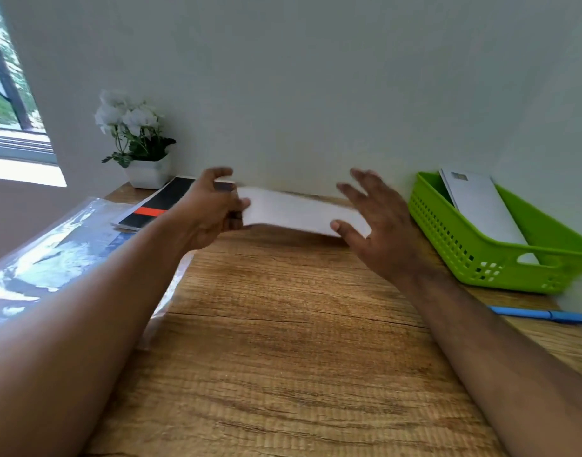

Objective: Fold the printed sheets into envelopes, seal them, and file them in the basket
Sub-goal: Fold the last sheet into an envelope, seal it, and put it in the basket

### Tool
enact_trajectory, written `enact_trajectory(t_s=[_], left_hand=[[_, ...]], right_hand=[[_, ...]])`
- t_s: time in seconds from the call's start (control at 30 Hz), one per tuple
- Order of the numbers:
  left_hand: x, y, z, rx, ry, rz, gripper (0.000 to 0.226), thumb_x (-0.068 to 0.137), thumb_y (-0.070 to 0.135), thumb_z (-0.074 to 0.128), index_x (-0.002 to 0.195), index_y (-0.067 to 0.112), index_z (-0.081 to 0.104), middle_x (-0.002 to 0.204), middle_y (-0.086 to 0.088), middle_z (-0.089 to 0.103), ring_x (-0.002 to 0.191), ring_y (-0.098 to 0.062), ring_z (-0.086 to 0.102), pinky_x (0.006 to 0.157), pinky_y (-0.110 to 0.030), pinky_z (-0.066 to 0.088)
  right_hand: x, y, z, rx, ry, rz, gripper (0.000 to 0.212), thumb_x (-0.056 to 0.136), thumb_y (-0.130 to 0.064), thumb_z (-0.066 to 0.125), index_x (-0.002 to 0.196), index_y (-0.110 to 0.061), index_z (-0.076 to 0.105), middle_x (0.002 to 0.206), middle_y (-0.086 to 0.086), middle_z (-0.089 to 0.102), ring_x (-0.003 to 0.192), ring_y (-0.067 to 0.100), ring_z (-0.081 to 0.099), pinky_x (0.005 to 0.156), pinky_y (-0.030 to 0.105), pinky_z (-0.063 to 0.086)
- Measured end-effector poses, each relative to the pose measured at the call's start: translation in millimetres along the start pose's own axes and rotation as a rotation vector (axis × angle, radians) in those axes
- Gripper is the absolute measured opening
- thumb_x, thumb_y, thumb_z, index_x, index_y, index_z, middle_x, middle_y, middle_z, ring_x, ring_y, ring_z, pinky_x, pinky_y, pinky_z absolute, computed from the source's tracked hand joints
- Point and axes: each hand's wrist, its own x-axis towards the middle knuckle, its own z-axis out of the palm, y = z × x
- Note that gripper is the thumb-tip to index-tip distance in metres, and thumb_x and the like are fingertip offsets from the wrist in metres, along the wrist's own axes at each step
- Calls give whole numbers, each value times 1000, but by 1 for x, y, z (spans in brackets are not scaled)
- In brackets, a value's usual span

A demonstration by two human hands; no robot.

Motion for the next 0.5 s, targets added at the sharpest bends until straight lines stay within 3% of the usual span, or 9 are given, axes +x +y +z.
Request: enact_trajectory(t_s=[0.07,0.13,0.2,0.3,0.4,0.5], left_hand=[[1,-2,-5,274,-22,-136,59,87,-7,63,137,18,44,124,-16,54,84,-26,66,54,-33,59],[-2,0,0,575,-51,-200,57,88,-3,65,137,17,45,110,-16,59,72,-22,64,56,-34,60],[-4,3,4,787,-76,-188,59,86,2,69,137,18,44,91,-16,64,54,-18,63,48,-30,57],[-6,8,3,1102,-81,-85,56,81,14,77,129,17,49,84,-12,69,52,-16,64,44,-27,50],[-1,0,1,1304,43,84,50,79,28,78,124,22,57,108,-4,64,84,-18,61,70,-33,52],[6,-13,6,1344,209,353,42,85,25,69,126,23,58,122,-7,61,101,-26,57,77,-37,46]], right_hand=[[0,-6,2,13,-259,-3,64,89,-58,45,143,-24,43,153,-2,35,145,17,24,118,47,21],[-4,-9,7,95,-583,78,64,91,-59,47,147,-31,35,156,-10,27,146,10,16,119,34,5],[-7,-9,10,194,-821,168,64,91,-58,48,148,-36,29,157,-16,19,146,5,12,119,30,4],[-6,-9,7,253,-843,232,65,89,-59,51,147,-38,31,155,-21,20,143,1,18,119,30,14],[-3,-11,6,164,-823,176,61,88,-60,51,143,-36,39,153,-20,29,140,2,27,117,32,22],[-3,-14,9,203,-761,193,63,77,-74,47,127,-37,59,140,-19,49,130,3,44,110,37,36]])
